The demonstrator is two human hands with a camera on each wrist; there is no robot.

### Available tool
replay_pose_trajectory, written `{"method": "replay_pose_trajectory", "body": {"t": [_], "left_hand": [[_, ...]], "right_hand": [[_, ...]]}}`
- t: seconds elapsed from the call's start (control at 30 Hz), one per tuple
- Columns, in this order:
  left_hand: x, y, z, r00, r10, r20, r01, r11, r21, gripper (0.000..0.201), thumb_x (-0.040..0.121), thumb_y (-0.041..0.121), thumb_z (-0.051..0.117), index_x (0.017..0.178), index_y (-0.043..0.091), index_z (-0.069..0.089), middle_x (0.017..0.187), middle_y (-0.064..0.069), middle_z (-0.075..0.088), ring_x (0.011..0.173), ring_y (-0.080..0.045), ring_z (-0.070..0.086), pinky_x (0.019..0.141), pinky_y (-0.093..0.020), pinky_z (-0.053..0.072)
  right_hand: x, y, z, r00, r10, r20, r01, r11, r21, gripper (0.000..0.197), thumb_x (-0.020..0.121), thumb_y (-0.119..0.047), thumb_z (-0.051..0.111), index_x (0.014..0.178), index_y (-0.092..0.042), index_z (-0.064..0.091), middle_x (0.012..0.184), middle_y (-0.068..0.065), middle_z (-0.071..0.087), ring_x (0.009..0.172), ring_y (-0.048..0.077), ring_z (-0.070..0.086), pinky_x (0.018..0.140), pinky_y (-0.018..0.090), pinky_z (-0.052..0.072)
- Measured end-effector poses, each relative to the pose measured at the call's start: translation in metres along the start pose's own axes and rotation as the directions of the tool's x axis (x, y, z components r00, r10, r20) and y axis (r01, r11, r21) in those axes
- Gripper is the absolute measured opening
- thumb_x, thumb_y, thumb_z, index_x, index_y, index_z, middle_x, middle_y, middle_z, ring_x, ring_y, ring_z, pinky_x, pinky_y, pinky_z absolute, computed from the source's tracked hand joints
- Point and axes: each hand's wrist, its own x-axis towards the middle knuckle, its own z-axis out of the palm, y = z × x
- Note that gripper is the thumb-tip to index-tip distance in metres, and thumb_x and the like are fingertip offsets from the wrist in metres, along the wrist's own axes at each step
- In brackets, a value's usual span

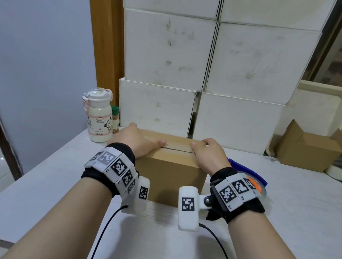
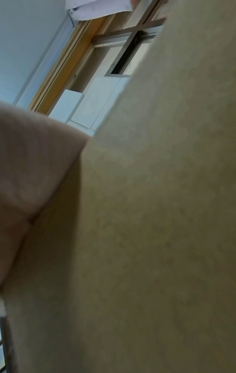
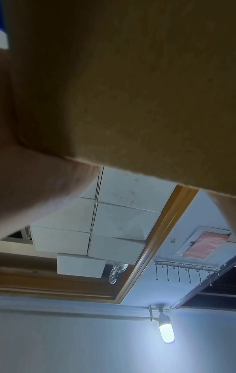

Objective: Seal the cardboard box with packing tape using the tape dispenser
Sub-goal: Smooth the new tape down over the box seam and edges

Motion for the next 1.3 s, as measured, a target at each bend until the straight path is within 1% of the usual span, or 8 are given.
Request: {"method": "replay_pose_trajectory", "body": {"t": [0.13,0.23,0.6,0.83,1.07,1.13,1.23,1.3], "left_hand": [[-0.002,0.002,-0.001,1.0,-0.009,0.006,0.009,0.999,0.035,0.112,0.055,0.085,0.054,0.139,0.014,0.033,0.136,-0.006,0.05,0.121,-0.028,0.051,0.094,-0.038,0.048],[-0.004,0.004,-0.002,1.0,-0.013,0.013,0.013,0.998,0.055,0.115,0.052,0.086,0.056,0.139,0.014,0.033,0.138,-0.007,0.049,0.123,-0.028,0.05,0.093,-0.037,0.047],[0.001,0.003,-0.003,0.999,0.0,0.052,0.0,1.0,0.007,0.103,0.063,0.075,0.06,0.14,0.013,0.033,0.137,-0.007,0.049,0.122,-0.028,0.05,0.098,-0.038,0.045],[0.005,-0.002,-0.008,0.997,0.011,0.073,-0.006,0.997,-0.075,0.087,0.079,0.058,0.061,0.144,0.009,0.028,0.144,-0.01,0.042,0.129,-0.029,0.043,0.102,-0.035,0.039],[0.002,-0.002,-0.005,1.0,-0.015,0.026,0.017,0.997,-0.08,0.077,0.079,0.061,0.058,0.13,0.005,0.047,0.122,-0.011,0.06,0.108,-0.028,0.058,0.084,-0.03,0.047],[0.002,-0.003,-0.007,0.999,-0.022,0.032,0.023,0.998,-0.056,0.074,0.083,0.058,0.055,0.131,0.002,0.046,0.124,-0.013,0.058,0.11,-0.028,0.056,0.08,-0.029,0.042],[0.007,-0.007,-0.007,0.999,-0.018,0.04,0.021,0.996,-0.088,0.072,0.086,0.055,0.053,0.133,0.001,0.046,0.126,-0.013,0.057,0.112,-0.029,0.056,0.084,-0.03,0.043],[0.008,-0.009,-0.006,0.999,-0.021,0.034,0.025,0.993,-0.114,0.073,0.086,0.055,0.052,0.135,0.001,0.045,0.129,-0.014,0.056,0.114,-0.029,0.055,0.084,-0.029,0.042]], "right_hand": [[-0.003,-0.002,0.003,1.0,0.019,0.009,-0.019,0.999,0.03,0.073,0.081,-0.055,0.058,0.135,-0.01,0.041,0.132,0.005,0.051,0.119,0.023,0.049,0.084,0.029,0.039],[-0.003,-0.002,0.003,1.0,0.016,0.026,-0.016,1.0,0.0,0.09,0.069,-0.057,0.071,0.138,-0.009,0.037,0.135,0.005,0.048,0.123,0.023,0.047,0.088,0.03,0.04],[-0.003,-0.001,0.002,1.0,0.0,0.012,0.0,1.0,0.01,0.092,0.069,-0.056,0.072,0.139,-0.01,0.036,0.138,0.004,0.047,0.125,0.023,0.047,0.097,0.032,0.041],[-0.002,0.0,0.001,1.0,-0.011,0.009,0.011,0.999,0.03,0.084,0.077,-0.047,0.069,0.143,-0.011,0.033,0.144,0.004,0.042,0.13,0.023,0.042,0.102,0.031,0.036],[-0.001,0.0,0.001,1.0,-0.012,0.0,0.012,1.0,0.021,0.08,0.078,-0.045,0.069,0.142,-0.01,0.036,0.143,0.004,0.043,0.13,0.024,0.043,0.102,0.032,0.036],[-0.001,0.001,0.001,1.0,-0.021,-0.005,0.021,1.0,0.006,0.073,0.082,-0.042,0.066,0.141,-0.01,0.037,0.143,0.005,0.043,0.13,0.023,0.043,0.103,0.032,0.036],[0.0,0.003,0.0,0.999,-0.037,-0.027,0.038,0.999,0.016,0.062,0.088,-0.038,0.059,0.14,-0.009,0.04,0.143,0.007,0.044,0.129,0.024,0.044,0.104,0.033,0.035],[0.003,0.005,0.0,0.998,-0.036,-0.046,0.038,0.999,0.038,0.047,0.092,-0.034,0.053,0.13,-0.007,0.05,0.132,0.008,0.053,0.119,0.025,0.05,0.097,0.032,0.039]]}}
